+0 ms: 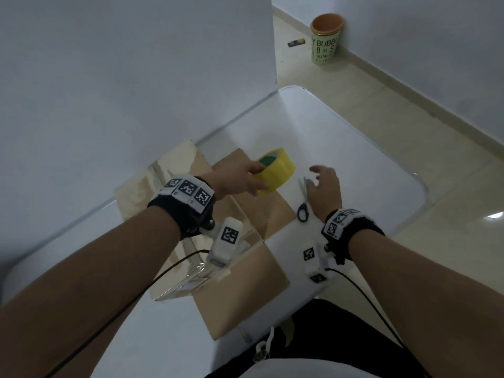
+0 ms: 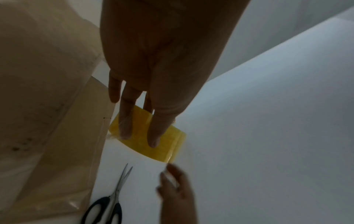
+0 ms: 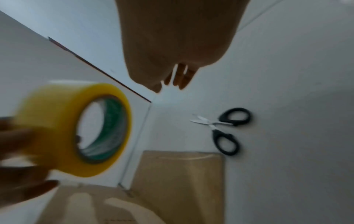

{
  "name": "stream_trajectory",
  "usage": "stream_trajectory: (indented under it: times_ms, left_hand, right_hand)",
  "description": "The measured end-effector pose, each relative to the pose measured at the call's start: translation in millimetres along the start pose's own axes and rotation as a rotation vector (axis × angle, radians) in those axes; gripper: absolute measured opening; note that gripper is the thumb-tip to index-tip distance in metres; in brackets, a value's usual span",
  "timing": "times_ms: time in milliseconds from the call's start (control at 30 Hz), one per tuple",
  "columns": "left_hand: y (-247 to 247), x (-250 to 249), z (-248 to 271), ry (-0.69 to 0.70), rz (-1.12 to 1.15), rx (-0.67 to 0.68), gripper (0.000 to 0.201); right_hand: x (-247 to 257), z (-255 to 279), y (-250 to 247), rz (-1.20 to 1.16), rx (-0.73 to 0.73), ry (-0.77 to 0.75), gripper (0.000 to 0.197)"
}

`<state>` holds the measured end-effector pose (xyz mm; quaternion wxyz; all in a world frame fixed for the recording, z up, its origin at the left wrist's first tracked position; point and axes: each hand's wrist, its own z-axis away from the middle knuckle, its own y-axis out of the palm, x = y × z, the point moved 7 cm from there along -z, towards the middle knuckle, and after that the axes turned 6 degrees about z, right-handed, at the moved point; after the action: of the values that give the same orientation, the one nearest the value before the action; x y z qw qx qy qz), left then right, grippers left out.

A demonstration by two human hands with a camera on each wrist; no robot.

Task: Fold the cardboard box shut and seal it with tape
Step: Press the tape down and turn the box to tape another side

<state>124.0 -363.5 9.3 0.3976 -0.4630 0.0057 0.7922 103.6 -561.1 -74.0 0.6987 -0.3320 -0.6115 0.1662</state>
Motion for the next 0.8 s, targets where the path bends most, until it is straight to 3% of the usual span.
stream_trajectory:
  times_ms: [67,100,200,267,367,500,633,800]
  left_hand:
    - [0.3,-5.0,-4.8,0.011,-0.156,-0.031,0.041]
    - [0.4,-9.1,-7.5,0.014,-0.254,-0.048,0.040]
    - [1.2,-17.5,-19.3,0.019,-0.430,-0.071,0.040]
    - [4.5,-20.3,-30.2,0.042,-0.582,-0.047,0.041]
    - [6.3,-30.7,-42.2,0.125,-0.614,-0.088,0.047]
    - [-14.7,-56.5,-45.8,0.240,-0.361,-0.255,0.054]
    - [-27.9,-49.5,-37.2,0.178,-0.106,-0.296,0.042]
    - [-27.2,-11.4,-13.4,0.107,-0.110,-0.355,0.033]
  right_hand:
    - [41.1,-7.2,-18.7,-0.030,-0.111,-0.234,0.037]
    - [59.8,-9.6,-20.8,0.010,-0.070,-0.336,0.040]
    - [86.6,-8.5,-7.4,0.233,0.245,-0.519,0.045]
    - [79.5,-8.7,-1.9,0.338,0.377,-0.537,0.043]
    - [52.7,-14.2,-6.4,0.435,0.432,-0.423,0.037]
    - [-6.3,-18.6,-27.1,0.582,0.286,-0.129,0.041]
    - [-68.0,-19.2,-43.5,0.716,0.223,0.061,0.042]
    - [-90.1,-14.9,-29.6,0.676,0.318,0.194,0.028]
